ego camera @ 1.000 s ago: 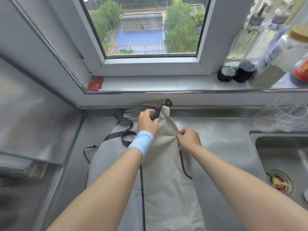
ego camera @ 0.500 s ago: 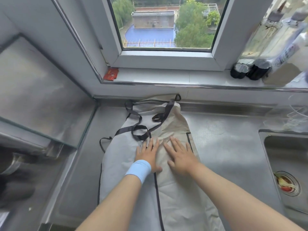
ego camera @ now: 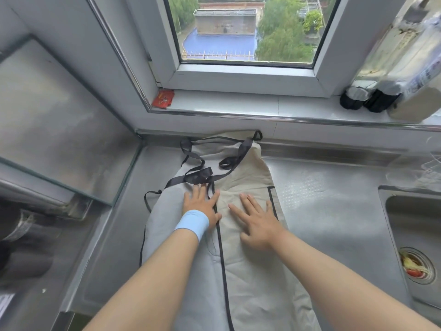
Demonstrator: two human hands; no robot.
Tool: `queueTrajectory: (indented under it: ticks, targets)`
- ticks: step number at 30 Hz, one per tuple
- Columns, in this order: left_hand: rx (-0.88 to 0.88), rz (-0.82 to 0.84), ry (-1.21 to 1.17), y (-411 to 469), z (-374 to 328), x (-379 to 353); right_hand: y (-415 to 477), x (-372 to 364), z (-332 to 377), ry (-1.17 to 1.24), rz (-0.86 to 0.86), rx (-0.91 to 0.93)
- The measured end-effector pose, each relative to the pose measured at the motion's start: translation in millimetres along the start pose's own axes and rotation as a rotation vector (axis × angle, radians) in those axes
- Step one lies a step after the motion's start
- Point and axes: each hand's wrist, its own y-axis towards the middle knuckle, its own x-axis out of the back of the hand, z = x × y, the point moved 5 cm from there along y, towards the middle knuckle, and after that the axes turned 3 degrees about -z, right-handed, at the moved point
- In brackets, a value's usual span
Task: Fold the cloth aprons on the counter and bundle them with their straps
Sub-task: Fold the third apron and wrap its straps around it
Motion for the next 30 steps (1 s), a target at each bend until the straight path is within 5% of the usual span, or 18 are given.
queueTrajectory:
  ticks: [6,12,18,30]
  targets:
    - [-0.011,-0.345,-0.239,-29.1,1.3,8.7,21.9,6.9,-6.6,-0.081,0.078,-0.102]
    - [0.059,-0.172,-0.276,-62.7,22.7,-38.3,38.5,26.0,-4.3,-0.085,0.057,-0.239]
    - [-0.012,0.029,-0.293,-44.5,32.5,-51.3,9.4,-1.5,43.1,-0.141,-0.067,0.006]
    - [0.028,-0.315,-0.428,-132.7,34.1,-71.2,-50.6,-40.1,92.1,-0.091,-0.071,-0.002]
